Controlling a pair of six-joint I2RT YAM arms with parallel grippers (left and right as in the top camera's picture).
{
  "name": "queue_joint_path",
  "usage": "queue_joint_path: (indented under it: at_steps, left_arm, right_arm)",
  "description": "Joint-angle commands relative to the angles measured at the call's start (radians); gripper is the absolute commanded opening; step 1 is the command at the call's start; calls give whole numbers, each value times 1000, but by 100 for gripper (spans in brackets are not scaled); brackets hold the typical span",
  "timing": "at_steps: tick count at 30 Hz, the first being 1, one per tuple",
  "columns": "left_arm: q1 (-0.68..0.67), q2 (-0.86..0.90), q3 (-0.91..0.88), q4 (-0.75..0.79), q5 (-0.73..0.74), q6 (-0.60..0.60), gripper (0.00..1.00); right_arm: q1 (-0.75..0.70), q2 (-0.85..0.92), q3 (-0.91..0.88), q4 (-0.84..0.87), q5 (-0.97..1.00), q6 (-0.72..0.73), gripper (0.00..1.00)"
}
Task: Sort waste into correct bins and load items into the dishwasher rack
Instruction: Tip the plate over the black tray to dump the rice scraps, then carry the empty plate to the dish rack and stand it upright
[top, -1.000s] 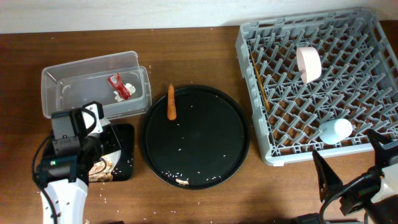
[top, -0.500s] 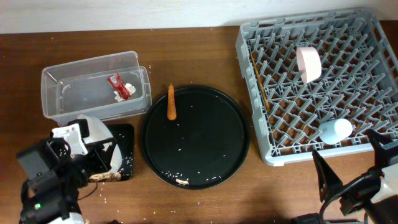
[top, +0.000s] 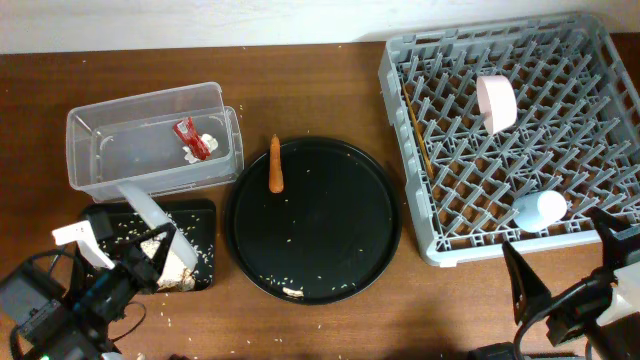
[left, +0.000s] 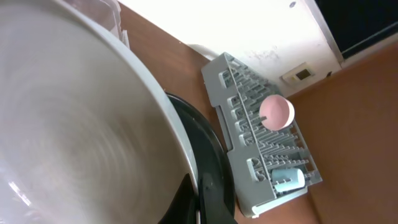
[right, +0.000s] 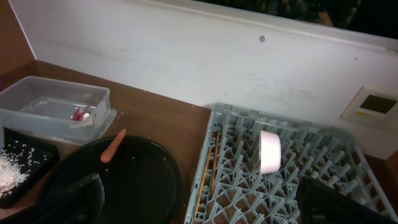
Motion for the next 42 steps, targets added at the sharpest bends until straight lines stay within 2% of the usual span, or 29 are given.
queue_joint_path:
  at_steps: [1,3,7,9,13,17,20,23,26,28,33,35,36,37,38,39,42]
  left_arm:
    - [143,-8,-4,-69,172,121,0]
    - [204,-8,-4,-123,195,187,0]
    - [177,-8,-4,-128,180,186,0]
    - [6,-8,26,-139,81,162,0]
    - [-383,-8,200,-108,-375,-39,0]
    - [-815,33,224,128,-724,-296,0]
    - [-1087,254,271,311,-861,-362,0]
    - [-1199,632,536,343,-848,-346,0]
    - [-1238,825,710,418,-813,-347,0]
    - [-1239,910,760,500,-738,-385,0]
    - [-1265,939,772,613,-740,-406,0]
    - [-1291,947,772,729,-732,-487,0]
    - [-1295,964,772,816,-676,-555,0]
    - [-1296,995,772,912,-602,-635,0]
    - [-1299,1049,772,1084,-474,-760,0]
    - [-1308,1091,772,1197,-425,-851,0]
    - [-1372,1199,772,1466,-383,-1063,0]
  right_arm:
    - [5,4,0,2,10,-6,98]
    - [5,4,0,2,10,-6,98]
    - [5,5,0,2,9,-6,98]
    - [5,5,0,2,10,-6,98]
    - [5,4,0,2,10,-6,98]
    - [5,4,0,2,10,-6,98]
    - [5,5,0,3,10,-6,98]
    - [5,5,0,2,10,-6,98]
    - [5,5,0,2,10,-6,98]
    - [5,4,0,2,9,-6,98]
    - [5,4,0,2,10,-6,98]
    - [5,5,0,2,10,-6,98]
    - [5,4,0,2,10,-6,98]
    - [5,4,0,2,10,-6,98]
    - [5,5,0,2,10,-6,98]
    - [5,4,0,2,10,-6,98]
    - [5,5,0,2,10,-6,98]
